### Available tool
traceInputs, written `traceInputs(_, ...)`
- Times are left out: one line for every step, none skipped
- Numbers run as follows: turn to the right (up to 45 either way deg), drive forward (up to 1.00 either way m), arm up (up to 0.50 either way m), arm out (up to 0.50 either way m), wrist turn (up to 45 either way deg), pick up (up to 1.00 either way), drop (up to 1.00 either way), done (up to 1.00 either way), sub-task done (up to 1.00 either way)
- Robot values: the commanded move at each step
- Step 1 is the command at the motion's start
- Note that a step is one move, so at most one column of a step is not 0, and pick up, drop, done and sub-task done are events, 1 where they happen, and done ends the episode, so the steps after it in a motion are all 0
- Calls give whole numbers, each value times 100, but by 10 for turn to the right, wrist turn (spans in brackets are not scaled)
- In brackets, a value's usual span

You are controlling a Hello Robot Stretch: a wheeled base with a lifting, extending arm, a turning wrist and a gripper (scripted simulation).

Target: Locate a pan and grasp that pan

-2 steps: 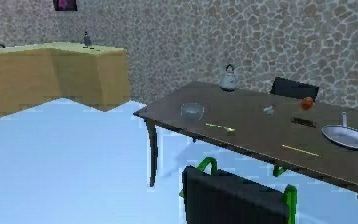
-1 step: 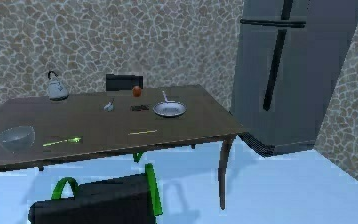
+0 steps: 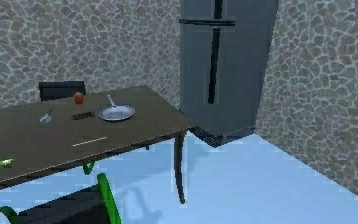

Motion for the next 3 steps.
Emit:
traceInputs(0,65,0,0,0,0,0,0,0)
traceInputs(-180,0,0,0,0,0,0,0,0)
traceInputs(0,20,0,0,0,0,0,0,0)
